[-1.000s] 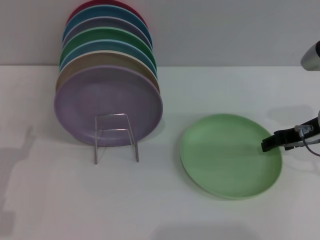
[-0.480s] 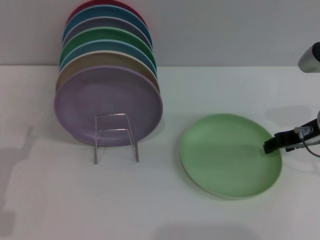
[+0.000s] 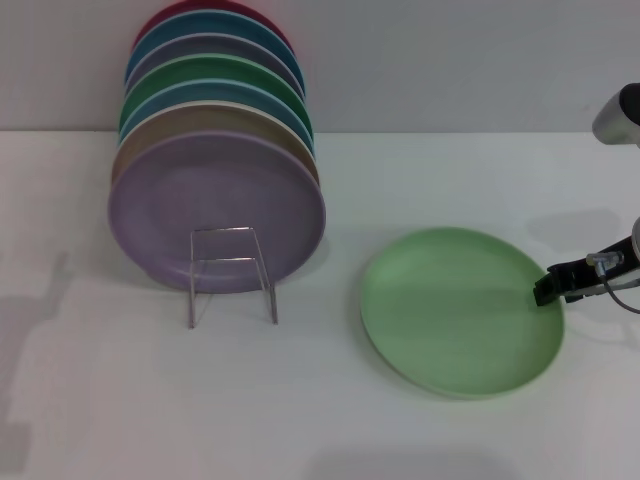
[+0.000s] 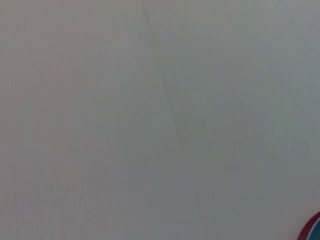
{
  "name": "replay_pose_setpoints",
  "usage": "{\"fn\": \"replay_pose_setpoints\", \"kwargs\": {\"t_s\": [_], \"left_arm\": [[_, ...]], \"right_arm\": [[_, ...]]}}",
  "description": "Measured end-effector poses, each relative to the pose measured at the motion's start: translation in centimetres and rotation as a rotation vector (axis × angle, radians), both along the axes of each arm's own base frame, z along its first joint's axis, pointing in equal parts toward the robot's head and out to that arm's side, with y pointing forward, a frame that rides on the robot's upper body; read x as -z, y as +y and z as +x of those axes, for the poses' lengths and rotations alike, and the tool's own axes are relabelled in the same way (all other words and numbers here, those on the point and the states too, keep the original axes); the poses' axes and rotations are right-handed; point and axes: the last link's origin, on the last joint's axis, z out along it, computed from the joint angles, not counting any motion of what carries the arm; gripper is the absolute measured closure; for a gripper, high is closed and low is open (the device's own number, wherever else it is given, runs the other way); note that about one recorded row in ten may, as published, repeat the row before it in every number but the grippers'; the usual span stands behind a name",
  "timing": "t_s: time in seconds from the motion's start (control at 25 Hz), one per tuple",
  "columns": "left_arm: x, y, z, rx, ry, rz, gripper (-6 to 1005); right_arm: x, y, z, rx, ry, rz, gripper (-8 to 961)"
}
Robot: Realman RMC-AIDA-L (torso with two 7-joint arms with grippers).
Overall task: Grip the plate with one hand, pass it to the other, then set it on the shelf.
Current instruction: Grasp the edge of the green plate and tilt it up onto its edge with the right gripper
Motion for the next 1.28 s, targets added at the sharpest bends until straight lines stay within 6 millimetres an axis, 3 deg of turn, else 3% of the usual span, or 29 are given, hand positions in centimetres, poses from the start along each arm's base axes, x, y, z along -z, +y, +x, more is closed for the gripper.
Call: {"fn": "replay_pose_setpoints", "kwargs": {"t_s": [0.64, 0.8, 1.12, 1.28], "left_arm": [[0.1, 0.0, 0.0, 0.0, 0.001, -0.003, 140], [0.1, -0.1, 0.0, -0.002, 0.002, -0.004, 140], [0.0, 0.0, 0.1, 0.004, 0.001, 0.0, 140], [-0.1, 0.0, 0.2, 0.011, 0.0, 0.008, 140]], "right_arm": [[0.9, -0.1, -0.5, -0.034, -0.026, -0.037, 624], [1.2, -0.1, -1.1, -0.057, -0.038, -0.052, 817], [1.1, -0.1, -1.4, -0.082, -0.053, -0.051, 917], [0.0, -0.2, -2.1, -0.13, -0.066, 0.002, 930]]}}
